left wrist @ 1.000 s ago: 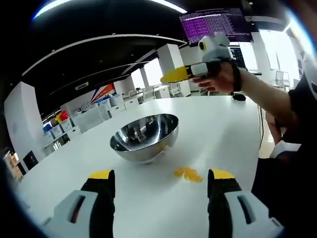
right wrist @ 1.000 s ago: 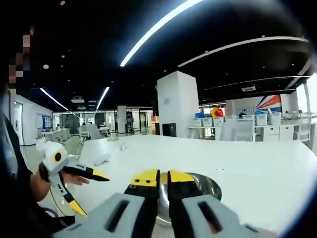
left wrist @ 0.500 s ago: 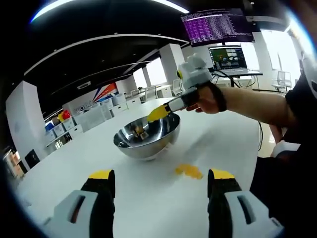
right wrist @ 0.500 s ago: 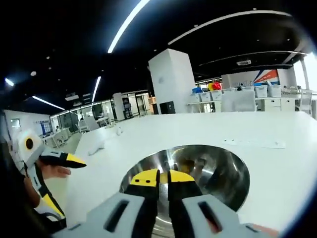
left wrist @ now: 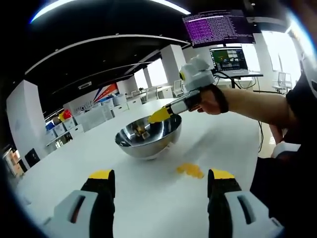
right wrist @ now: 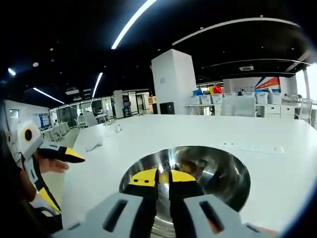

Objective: Pick up the QQ candy scattered on the table and place it into the stainless steel bowl on the table

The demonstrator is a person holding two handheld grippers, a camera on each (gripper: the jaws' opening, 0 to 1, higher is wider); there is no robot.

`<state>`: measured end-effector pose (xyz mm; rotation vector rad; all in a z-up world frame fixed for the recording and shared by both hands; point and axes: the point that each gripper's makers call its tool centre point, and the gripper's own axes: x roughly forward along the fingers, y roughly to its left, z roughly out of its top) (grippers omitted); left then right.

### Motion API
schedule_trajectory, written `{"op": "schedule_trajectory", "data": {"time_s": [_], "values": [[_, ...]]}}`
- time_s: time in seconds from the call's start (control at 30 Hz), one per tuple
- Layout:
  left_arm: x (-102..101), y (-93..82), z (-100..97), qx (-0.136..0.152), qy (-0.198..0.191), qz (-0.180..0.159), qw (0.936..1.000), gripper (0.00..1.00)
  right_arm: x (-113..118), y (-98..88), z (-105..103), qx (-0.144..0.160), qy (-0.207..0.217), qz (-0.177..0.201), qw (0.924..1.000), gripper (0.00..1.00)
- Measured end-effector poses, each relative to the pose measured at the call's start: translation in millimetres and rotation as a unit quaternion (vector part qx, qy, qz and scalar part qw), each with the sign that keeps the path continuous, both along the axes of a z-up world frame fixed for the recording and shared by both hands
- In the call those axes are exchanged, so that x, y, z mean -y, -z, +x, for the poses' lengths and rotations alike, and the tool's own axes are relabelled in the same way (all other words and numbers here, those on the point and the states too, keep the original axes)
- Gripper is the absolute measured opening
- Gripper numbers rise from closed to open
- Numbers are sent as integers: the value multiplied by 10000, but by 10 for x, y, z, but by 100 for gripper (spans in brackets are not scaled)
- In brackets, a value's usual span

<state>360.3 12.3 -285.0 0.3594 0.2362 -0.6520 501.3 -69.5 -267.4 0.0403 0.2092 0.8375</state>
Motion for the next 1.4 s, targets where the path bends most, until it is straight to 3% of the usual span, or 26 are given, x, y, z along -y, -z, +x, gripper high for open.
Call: {"op": "schedule_trajectory", "data": {"time_s": [0.07,0.4,0.8,1.13,1.3,1.4], "values": [[-3,6,-3,-2,-1,7,10000,76,-8,-9,-8,11,-24,30,10000,13],[-6,17,-3,-2,-10,62,10000,76,1,24,-3,39,-14,-56,10000,13],[18,26,8,-24,12,59,10000,76,104,-166,-76,227,27,91,9997,13],[20,33,24,-43,5,76,10000,76,170,-672,-475,1024,-104,120,9946,13],[26,31,34,-41,0,85,10000,76,155,-804,-788,1240,-306,184,9916,13],[17,33,40,-37,-8,112,9999,76,125,-781,-966,1352,-478,41,9896,13]]}}
